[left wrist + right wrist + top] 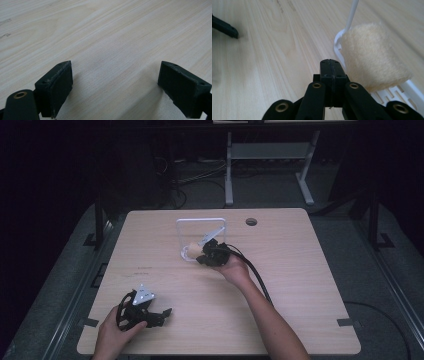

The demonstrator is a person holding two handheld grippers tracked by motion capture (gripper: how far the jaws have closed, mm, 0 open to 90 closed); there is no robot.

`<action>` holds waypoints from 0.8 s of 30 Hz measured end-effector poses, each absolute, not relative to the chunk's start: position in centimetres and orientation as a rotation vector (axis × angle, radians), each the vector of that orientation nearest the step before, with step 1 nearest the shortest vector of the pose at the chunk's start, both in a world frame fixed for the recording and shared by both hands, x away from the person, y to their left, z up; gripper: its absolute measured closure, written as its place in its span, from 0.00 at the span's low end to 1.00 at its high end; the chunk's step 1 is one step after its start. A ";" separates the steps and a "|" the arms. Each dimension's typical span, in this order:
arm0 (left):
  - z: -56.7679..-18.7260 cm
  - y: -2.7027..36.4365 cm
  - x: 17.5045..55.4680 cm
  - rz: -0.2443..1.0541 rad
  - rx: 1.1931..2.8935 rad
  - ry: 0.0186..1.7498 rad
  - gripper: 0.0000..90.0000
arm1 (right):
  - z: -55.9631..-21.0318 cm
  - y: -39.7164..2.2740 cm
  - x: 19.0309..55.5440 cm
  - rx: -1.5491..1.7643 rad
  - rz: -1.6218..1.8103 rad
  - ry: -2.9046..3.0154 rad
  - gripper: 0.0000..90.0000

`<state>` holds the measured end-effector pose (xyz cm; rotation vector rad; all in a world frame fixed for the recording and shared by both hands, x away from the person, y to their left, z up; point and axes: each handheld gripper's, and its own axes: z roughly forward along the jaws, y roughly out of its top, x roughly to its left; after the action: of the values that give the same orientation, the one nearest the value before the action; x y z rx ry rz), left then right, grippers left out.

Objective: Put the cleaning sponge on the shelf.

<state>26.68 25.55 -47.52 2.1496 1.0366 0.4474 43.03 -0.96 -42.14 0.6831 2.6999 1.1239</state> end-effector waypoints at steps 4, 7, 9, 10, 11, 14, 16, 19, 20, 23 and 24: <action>-47.5 25.5 26.7 0.447 2.149 1.037 0.13 | -42.7 -1.3 43.3 0.697 1.084 2.696 1.00; -47.5 25.6 26.7 0.451 2.151 1.035 0.13 | -43.1 -1.4 43.6 0.718 1.042 2.693 1.00; -47.5 25.6 26.7 0.449 2.150 1.036 0.13 | -43.2 -1.6 43.8 0.725 1.036 2.692 1.00; -47.5 25.5 26.7 0.447 2.147 1.038 0.13 | -43.5 -1.9 44.0 0.740 1.033 2.678 1.00; -47.5 25.5 26.7 0.447 2.147 1.037 0.13 | -43.5 -2.0 44.1 0.749 1.030 2.672 1.00; -47.5 25.5 26.7 0.447 2.146 1.038 0.13 | -43.7 -2.2 44.3 0.771 1.020 2.660 1.00; -47.5 25.5 26.7 0.447 2.146 1.037 0.13 | -43.9 -2.6 44.6 0.791 1.004 2.650 1.00; -47.5 25.5 26.7 0.447 2.146 1.037 0.13 | -44.1 -3.0 44.8 0.806 0.998 2.638 1.00; -47.5 25.5 26.7 0.447 2.146 1.037 0.13 | -44.1 -3.0 44.8 0.809 0.997 2.635 1.00; -47.5 25.5 26.7 0.448 2.146 1.037 0.13 | -44.1 -3.3 45.0 0.827 0.991 2.618 1.00; -47.5 25.5 26.7 0.447 2.146 1.038 0.13 | -44.0 -3.4 45.0 0.826 0.984 2.615 1.00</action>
<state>26.67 25.53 -47.53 2.1458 1.0375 0.4472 45.02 -3.41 -44.03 0.8255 2.6150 0.9837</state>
